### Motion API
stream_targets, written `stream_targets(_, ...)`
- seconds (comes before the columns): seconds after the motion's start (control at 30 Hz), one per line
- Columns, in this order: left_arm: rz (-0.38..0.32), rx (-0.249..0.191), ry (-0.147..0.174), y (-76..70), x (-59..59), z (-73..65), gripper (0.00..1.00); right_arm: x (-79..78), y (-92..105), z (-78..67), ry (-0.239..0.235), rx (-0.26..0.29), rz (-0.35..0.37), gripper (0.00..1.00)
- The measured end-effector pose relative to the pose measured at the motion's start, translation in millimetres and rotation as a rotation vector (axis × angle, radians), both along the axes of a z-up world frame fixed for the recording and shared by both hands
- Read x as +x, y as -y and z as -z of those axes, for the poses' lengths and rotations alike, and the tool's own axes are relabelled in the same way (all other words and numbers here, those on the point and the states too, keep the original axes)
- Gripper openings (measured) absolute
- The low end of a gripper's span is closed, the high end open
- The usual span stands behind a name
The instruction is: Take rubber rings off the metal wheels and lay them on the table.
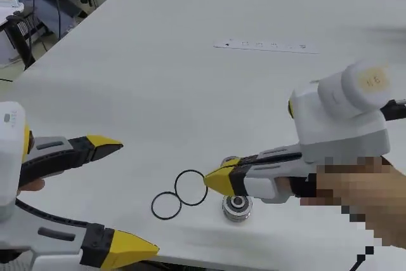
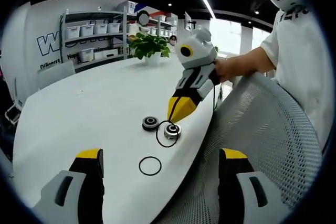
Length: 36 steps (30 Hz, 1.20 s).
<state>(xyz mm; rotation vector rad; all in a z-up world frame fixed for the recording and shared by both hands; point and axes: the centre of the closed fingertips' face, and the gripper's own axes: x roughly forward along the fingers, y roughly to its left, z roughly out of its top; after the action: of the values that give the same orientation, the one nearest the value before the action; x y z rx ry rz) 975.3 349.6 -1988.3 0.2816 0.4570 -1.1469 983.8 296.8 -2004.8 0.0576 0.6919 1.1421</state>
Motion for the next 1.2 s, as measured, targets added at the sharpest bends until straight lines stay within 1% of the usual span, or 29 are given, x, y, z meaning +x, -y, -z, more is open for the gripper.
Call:
stream_targets(0.1,-0.005,-0.002,-0.010,-0.7,0.4,1.2,0.89,0.4,-3.6,11.9,0.012,-0.030,-0.005,0.00)
stream_targets(0.17,-0.011,0.000,-0.006,-1.5,1.5,1.1,0.89,1.6,-4.3,17.4,0.015,-0.043,-0.006,0.00)
stream_targets(0.2,-0.012,0.000,-0.003,-1.7,1.8,0.9,0.89,1.9,-4.6,18.6,0.016,-0.042,-0.006,0.00)
stream_targets(0.27,-0.016,-0.002,-0.003,-2.0,2.3,0.7,0.89,5.1,-6.2,19.4,0.037,-0.027,0.007,0.00)
stream_targets(0.33,-0.015,0.000,-0.004,-2.1,2.1,1.2,0.89,7.2,-6.1,23.2,0.056,-0.040,0.015,0.00)
stream_targets(0.53,-0.008,0.012,-0.006,-2.3,1.1,3.1,0.88,4.3,-7.9,38.5,0.047,-0.075,-0.002,0.00)
stream_targets(0.67,-0.012,0.005,-0.005,-2.5,2.2,2.3,0.88,5.1,-9.2,46.4,0.062,-0.104,-0.006,0.00)
stream_targets(0.73,-0.013,0.003,-0.006,-2.9,2.7,2.3,0.88,7.7,-8.3,48.8,0.082,-0.122,-0.003,0.00)
stream_targets(0.83,-0.013,0.002,-0.008,-3.4,3.3,2.9,0.87,9.9,-6.0,52.7,0.092,-0.143,0.001,0.00)
stream_targets(1.07,-0.012,0.001,-0.012,-3.9,4.0,4.4,0.87,12.3,-3.7,61.1,0.078,-0.185,0.012,0.00)
stream_targets(1.13,-0.010,0.005,-0.011,-4.0,3.7,4.9,0.86,14.7,-2.6,60.9,0.095,-0.192,0.018,0.00)
stream_targets(1.2,-0.011,0.002,-0.008,-4.1,4.0,4.4,0.86,15.8,-1.3,62.0,0.099,-0.200,0.019,0.00)
